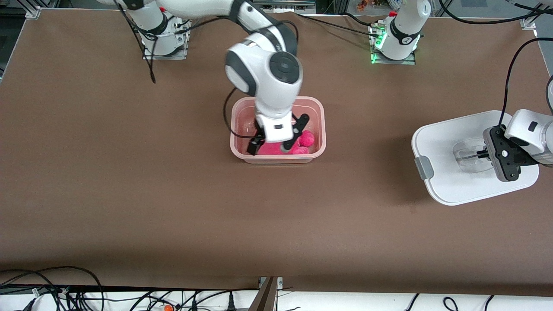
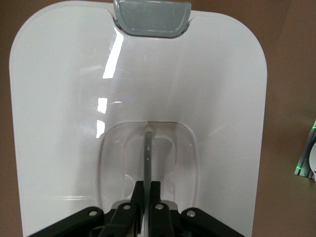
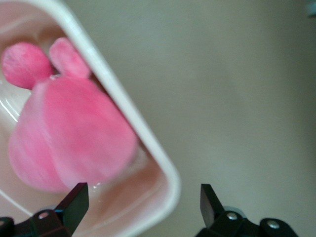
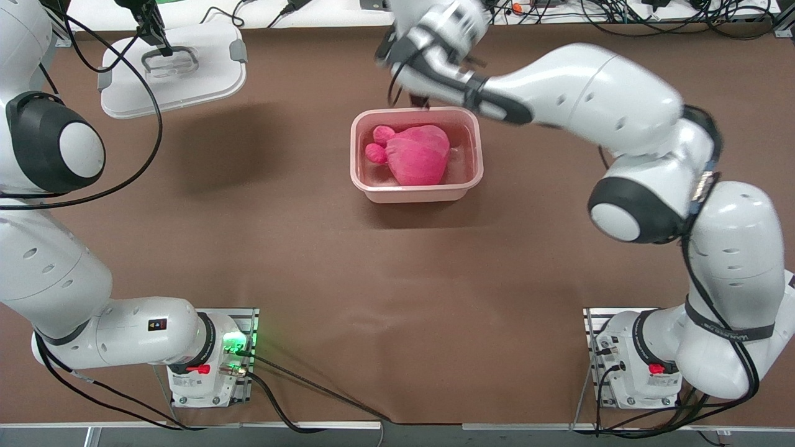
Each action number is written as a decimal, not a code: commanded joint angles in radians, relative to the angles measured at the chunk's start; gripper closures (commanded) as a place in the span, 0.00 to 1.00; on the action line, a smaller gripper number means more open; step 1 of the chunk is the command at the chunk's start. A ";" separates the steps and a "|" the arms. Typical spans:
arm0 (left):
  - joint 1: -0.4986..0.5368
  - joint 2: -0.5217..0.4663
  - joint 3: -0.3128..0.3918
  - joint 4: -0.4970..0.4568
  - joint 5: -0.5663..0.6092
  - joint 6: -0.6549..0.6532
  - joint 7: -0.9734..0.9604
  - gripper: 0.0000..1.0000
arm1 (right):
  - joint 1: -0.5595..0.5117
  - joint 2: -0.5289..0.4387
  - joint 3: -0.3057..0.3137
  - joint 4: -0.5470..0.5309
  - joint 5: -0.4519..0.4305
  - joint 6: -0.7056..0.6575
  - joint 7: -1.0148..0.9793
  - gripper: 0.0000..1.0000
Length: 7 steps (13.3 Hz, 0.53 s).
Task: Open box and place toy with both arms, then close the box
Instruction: 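Lower the toy into the tub and open the right gripper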
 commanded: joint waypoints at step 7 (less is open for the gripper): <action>-0.152 -0.001 -0.081 0.011 -0.086 -0.009 -0.060 1.00 | -0.024 -0.509 -0.396 -0.393 0.308 -0.100 0.069 0.00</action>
